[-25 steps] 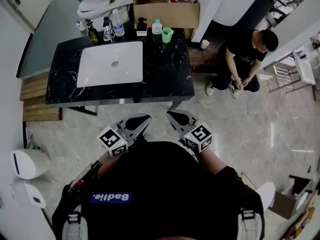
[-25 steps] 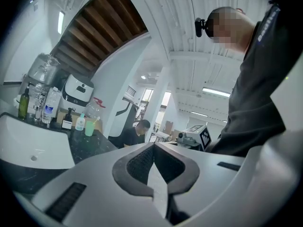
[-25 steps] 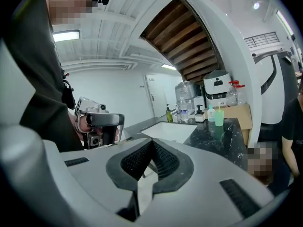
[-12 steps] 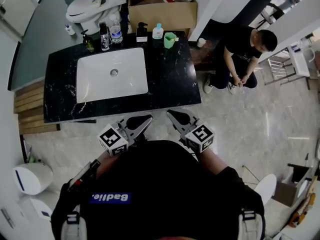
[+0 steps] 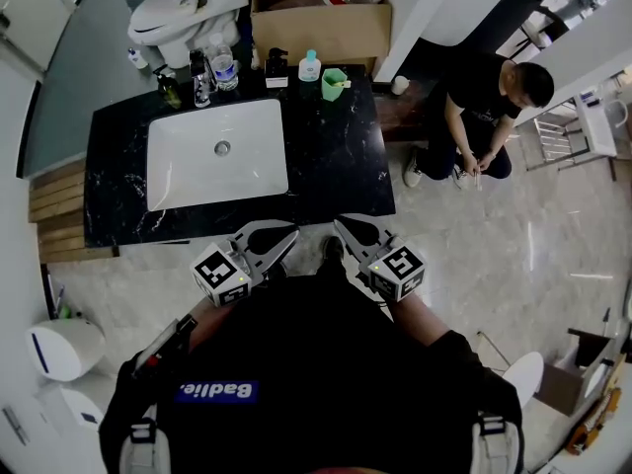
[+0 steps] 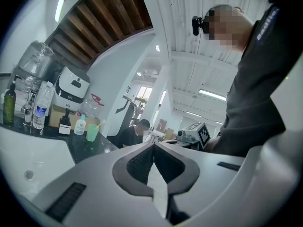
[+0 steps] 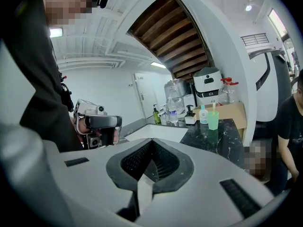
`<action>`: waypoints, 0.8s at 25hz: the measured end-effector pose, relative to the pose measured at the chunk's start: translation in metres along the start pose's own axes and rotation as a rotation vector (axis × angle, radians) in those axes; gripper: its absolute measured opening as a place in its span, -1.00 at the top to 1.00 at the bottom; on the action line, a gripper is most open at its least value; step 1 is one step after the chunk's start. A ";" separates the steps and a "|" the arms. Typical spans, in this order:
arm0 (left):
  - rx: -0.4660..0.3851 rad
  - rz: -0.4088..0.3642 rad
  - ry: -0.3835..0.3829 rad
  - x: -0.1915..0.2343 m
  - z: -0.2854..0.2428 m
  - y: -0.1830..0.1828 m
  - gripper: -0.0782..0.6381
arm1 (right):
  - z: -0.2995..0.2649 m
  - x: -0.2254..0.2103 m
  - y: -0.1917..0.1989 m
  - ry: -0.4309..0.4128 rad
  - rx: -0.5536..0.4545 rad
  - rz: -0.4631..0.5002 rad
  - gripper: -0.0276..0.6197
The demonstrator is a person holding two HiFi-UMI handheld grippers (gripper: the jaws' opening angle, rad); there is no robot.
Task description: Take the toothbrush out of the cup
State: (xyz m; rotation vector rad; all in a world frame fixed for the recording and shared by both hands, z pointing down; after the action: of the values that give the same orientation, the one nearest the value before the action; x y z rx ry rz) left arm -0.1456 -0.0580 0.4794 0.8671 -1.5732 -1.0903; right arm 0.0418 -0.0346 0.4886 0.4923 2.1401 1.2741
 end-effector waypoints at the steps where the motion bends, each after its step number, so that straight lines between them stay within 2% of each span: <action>1: -0.003 -0.002 -0.012 0.001 -0.005 -0.002 0.75 | 0.000 -0.006 -0.001 -0.008 0.005 0.001 0.88; 6: -0.015 -0.003 -0.083 0.002 -0.029 -0.016 0.75 | 0.001 -0.034 -0.014 -0.076 0.008 0.037 0.88; 16: -0.030 -0.017 -0.204 0.017 -0.059 -0.025 0.75 | -0.011 -0.094 -0.037 -0.135 -0.005 0.075 0.88; 20: -0.047 -0.012 -0.229 0.021 -0.070 -0.028 0.75 | -0.015 -0.109 -0.046 -0.150 -0.003 0.098 0.88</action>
State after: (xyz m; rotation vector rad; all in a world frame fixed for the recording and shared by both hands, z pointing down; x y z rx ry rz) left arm -0.0828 -0.1025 0.4669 0.7415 -1.7237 -1.2664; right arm 0.1134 -0.1299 0.4861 0.6768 2.0101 1.2519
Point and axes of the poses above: the fingertips, and each gripper's own axes: z backward along the fingers, x to its left, y out of its underside, the point moved 7 cm from there along z, backward along the fingers, and after that the axes turned 2 degrees about -z, right-handed, at the moved point
